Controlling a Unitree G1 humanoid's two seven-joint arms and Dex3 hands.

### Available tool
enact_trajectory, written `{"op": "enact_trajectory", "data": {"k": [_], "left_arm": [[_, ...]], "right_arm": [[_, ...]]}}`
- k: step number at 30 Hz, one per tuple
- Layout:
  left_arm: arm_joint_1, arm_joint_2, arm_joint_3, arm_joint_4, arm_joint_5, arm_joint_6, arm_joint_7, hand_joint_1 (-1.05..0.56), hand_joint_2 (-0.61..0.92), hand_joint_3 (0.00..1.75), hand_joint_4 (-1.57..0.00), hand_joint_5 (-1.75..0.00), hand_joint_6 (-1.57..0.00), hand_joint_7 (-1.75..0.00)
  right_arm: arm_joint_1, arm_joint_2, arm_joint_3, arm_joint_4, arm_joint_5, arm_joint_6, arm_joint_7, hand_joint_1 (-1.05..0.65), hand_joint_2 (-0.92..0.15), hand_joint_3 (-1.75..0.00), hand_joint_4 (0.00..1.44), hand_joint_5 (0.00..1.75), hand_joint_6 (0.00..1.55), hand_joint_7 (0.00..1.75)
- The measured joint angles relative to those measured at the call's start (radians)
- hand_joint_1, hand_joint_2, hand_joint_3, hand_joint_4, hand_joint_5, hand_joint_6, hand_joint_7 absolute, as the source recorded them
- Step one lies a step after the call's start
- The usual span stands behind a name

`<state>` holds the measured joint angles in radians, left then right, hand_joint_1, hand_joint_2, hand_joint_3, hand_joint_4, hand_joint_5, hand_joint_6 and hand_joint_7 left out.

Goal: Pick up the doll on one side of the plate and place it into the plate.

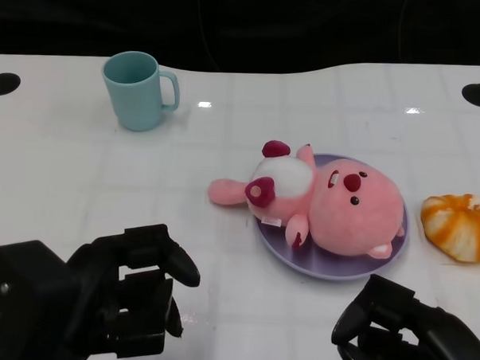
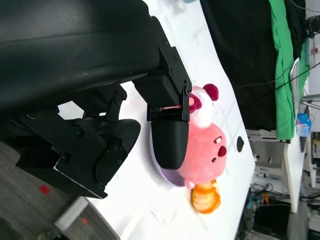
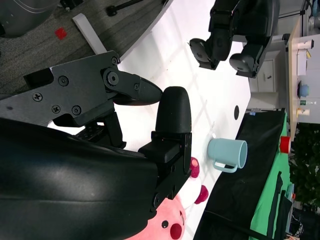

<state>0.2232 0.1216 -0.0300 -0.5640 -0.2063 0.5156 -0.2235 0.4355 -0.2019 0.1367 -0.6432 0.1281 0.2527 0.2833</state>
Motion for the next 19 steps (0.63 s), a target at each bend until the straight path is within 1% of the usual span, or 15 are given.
{"op": "enact_trajectory", "data": {"k": [3,6,13,19], "left_arm": [[0.0,0.006,0.001,0.04,-0.029,-0.021,-0.038,-0.03,0.44,1.44,-0.93,-1.75,-0.84,-1.61],[-0.003,0.009,0.001,0.075,-0.049,-0.041,-0.062,-0.05,0.43,1.43,-0.93,-1.75,-0.86,-1.61],[-0.016,0.0,-0.006,0.105,-0.062,-0.023,-0.062,-0.05,0.43,1.42,-0.93,-1.75,-0.87,-1.61],[-0.019,-0.002,-0.015,0.106,-0.061,-0.02,-0.056,-0.05,0.42,1.43,-0.92,-1.75,-0.86,-1.63]], "right_arm": [[0.0,-0.002,-0.019,0.004,0.002,-0.001,0.007,-0.25,-0.85,-0.63,0.66,1.75,0.46,1.65],[0.0,-0.004,-0.023,0.011,0.002,-0.004,0.014,-0.25,-0.85,-0.62,0.65,1.75,0.46,1.64],[-0.009,-0.004,-0.028,0.035,0.002,-0.011,0.017,-0.23,-0.85,-0.62,0.66,1.75,0.47,1.63],[-0.009,-0.004,-0.032,0.043,0.001,-0.03,0.019,-0.25,-0.84,-0.62,0.65,1.75,0.47,1.62]]}}
